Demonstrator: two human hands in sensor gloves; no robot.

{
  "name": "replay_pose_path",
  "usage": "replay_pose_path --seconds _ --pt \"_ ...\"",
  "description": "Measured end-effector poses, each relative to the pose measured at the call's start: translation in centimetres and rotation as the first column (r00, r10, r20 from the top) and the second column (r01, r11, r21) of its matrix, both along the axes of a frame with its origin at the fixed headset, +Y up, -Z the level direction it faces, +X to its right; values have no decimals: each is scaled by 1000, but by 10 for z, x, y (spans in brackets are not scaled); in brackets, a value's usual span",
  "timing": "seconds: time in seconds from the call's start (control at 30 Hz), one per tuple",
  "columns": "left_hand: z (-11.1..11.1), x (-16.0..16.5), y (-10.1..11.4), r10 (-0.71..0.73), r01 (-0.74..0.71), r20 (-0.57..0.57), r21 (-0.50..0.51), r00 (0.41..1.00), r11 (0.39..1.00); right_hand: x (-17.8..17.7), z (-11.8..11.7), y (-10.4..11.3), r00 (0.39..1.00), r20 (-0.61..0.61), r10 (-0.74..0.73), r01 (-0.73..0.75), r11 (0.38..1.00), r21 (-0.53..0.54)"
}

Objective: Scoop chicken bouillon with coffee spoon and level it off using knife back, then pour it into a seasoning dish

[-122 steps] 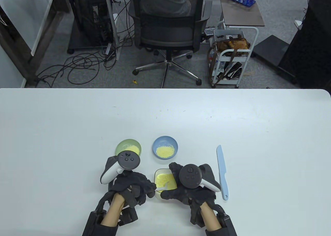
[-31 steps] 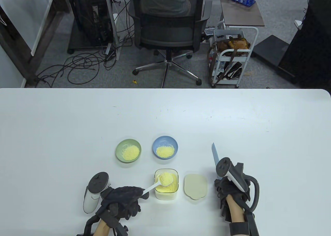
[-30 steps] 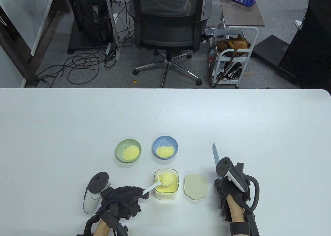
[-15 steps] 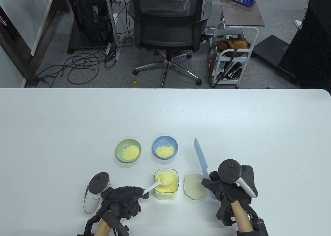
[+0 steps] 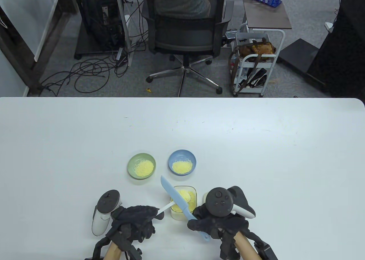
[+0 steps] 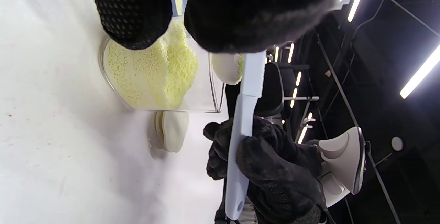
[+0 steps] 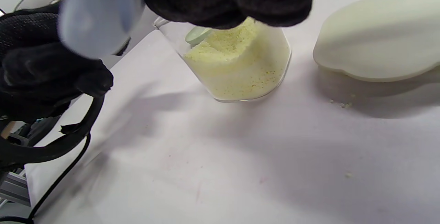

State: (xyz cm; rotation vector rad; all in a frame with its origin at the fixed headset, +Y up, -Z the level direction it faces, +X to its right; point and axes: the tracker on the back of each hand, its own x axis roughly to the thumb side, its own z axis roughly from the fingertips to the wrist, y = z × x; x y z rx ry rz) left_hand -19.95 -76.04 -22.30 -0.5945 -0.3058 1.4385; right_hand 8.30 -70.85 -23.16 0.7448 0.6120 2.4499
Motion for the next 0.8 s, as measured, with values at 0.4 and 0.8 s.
replay_pose_path --seconds 0.4,0.8 --pt "0 -1 0 -4 4 0 3 1000 1000 29 -1 -6 997 70 14 -13 1000 -23" --pt "0 -2 0 5 -5 1 -7 1000 1000 56 -10 -7 985 162 -67 75 996 -40"
